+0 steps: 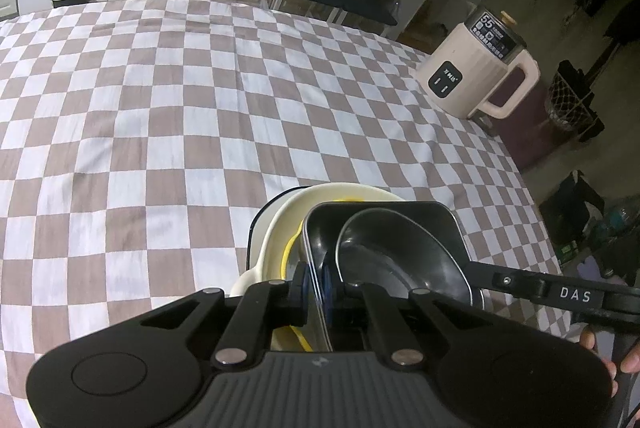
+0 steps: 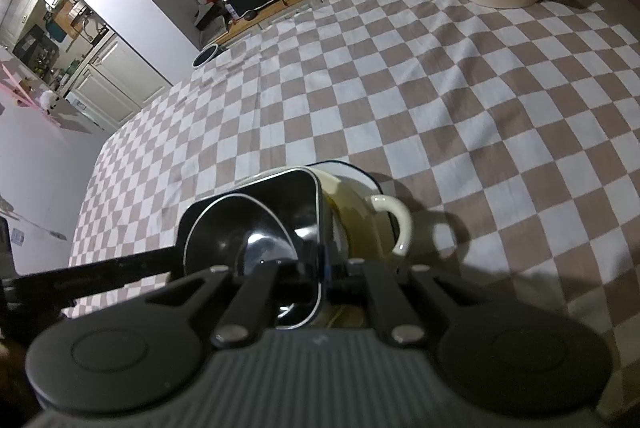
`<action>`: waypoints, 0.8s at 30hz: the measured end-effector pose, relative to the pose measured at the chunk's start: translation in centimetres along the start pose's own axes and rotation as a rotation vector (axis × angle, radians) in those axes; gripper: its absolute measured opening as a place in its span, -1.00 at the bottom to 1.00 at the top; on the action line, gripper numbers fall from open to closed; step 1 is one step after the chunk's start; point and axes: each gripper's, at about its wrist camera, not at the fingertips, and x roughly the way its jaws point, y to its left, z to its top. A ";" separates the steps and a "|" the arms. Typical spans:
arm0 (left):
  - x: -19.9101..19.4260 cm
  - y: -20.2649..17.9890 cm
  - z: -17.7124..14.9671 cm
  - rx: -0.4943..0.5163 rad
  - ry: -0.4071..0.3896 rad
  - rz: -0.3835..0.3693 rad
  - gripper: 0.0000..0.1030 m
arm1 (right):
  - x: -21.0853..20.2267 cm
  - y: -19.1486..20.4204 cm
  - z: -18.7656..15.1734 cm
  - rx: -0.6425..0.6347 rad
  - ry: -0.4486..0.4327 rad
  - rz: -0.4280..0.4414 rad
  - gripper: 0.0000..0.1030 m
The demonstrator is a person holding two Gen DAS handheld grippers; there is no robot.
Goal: Organize plates and bowls
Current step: 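Lower the pan stack into the cream bowl and open both tools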
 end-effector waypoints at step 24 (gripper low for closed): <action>-0.1 0.1 0.1 0.008 0.005 0.005 -0.87 | 0.7 0.3 -0.2 -0.028 0.034 -0.026 -0.84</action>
